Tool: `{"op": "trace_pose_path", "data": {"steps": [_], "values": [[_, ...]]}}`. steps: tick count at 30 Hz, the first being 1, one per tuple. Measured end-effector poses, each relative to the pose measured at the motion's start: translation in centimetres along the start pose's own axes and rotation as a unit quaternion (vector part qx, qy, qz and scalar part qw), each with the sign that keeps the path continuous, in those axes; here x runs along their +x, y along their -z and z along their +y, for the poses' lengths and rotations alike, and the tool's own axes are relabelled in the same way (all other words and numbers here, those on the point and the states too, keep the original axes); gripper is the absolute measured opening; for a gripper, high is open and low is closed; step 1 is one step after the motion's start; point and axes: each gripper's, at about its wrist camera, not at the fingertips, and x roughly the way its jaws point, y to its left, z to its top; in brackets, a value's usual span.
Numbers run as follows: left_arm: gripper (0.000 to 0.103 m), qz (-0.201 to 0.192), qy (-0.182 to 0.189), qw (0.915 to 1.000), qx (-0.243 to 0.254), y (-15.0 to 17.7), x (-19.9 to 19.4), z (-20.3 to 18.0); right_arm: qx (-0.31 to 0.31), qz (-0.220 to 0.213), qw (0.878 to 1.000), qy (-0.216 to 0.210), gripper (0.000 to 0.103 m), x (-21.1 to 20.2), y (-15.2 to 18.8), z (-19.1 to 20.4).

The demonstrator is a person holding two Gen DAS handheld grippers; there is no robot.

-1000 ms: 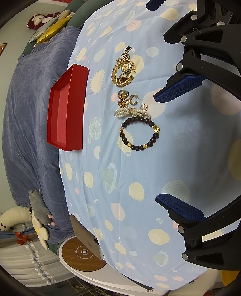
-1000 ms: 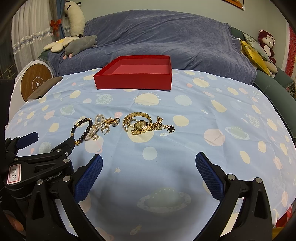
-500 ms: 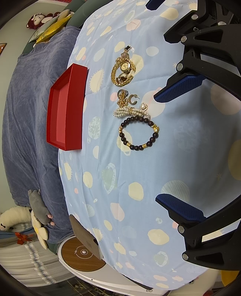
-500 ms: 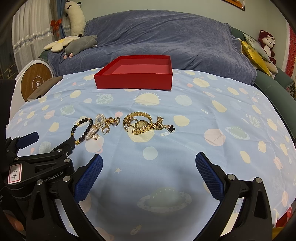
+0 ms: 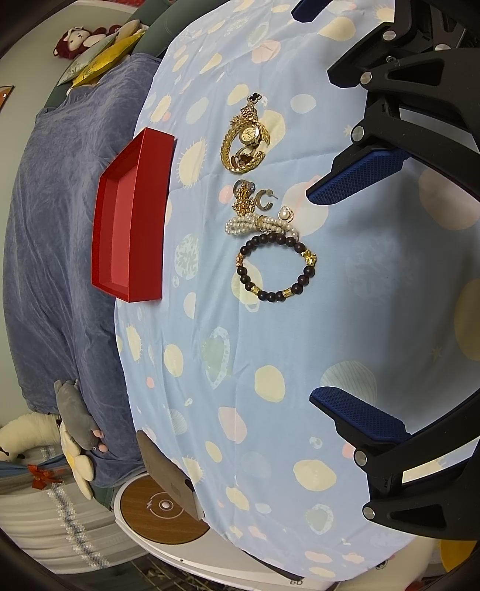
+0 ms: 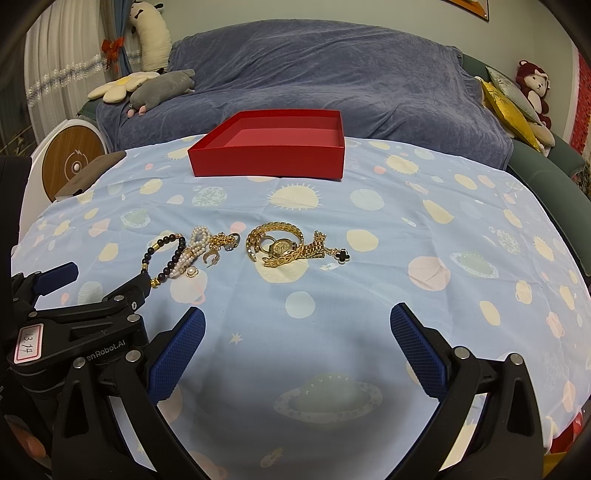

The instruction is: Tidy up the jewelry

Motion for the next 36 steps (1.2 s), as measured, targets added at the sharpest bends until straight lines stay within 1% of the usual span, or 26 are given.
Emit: {"op": "trace_pose_path", "data": {"steps": [3,8,16,18,20,22,23,27,28,29,32,34,35,36], "values": [[0.096,0.004,0.005,1.0000,-0.005,-0.1,0.2,0.2,0.001,0.000,1.000,0.000,0.098,0.0,0.0,-0.1],[0.096,0.019,0.025,0.9992,-0.026,-0.3,0.8,1.2,0.005,0.001,1.000,0.002,0.098,0.0,0.1,-0.4],[0.096,0.024,0.016,0.9989,-0.038,-0.5,2.0,2.6,0.015,-0.006,1.000,-0.007,0.098,-0.4,0.1,-1.1],[0.096,0.026,0.014,0.9987,-0.043,-0.7,2.4,2.9,0.019,-0.022,1.000,-0.010,0.098,-0.6,0.1,-1.5],[0.096,0.027,0.017,0.9983,-0.048,-1.0,2.9,3.1,0.017,-0.018,1.000,-0.007,0.098,-0.7,0.0,-1.6],[0.087,0.028,0.021,0.9981,-0.050,-1.3,3.4,3.2,0.023,-0.019,1.000,-0.011,0.098,-0.7,0.0,-1.8],[0.085,0.029,0.021,0.9982,-0.049,-1.5,3.7,3.1,0.019,-0.004,1.000,-0.006,0.098,-0.6,0.0,-1.8],[0.069,0.042,0.020,0.9981,-0.041,-1.7,5.4,2.6,0.017,0.013,1.000,-0.005,0.098,-0.3,0.0,-1.7],[0.067,0.045,0.017,0.9981,-0.039,-1.7,5.8,2.5,0.016,0.013,1.000,-0.005,0.098,-0.3,0.0,-1.7],[0.067,0.036,0.009,0.9988,-0.031,-1.7,5.8,2.2,0.012,0.011,1.000,-0.001,0.098,-0.3,0.0,-1.6],[0.057,0.031,0.011,0.9993,-0.020,-1.8,5.8,1.6,0.019,0.016,1.000,-0.006,0.098,-0.2,0.0,-1.9],[0.040,0.027,0.016,0.9995,-0.009,-1.8,5.7,1.1,0.015,0.009,1.000,0.001,0.098,-0.2,0.1,-2.1],[0.034,0.026,0.019,0.9995,-0.004,-1.9,5.7,0.8,0.015,0.006,1.000,0.004,0.098,-0.2,0.1,-2.2],[0.024,0.025,0.022,0.9995,0.001,-1.9,5.6,0.6,0.017,0.008,1.000,0.003,0.098,-0.1,0.1,-2.3]]}}
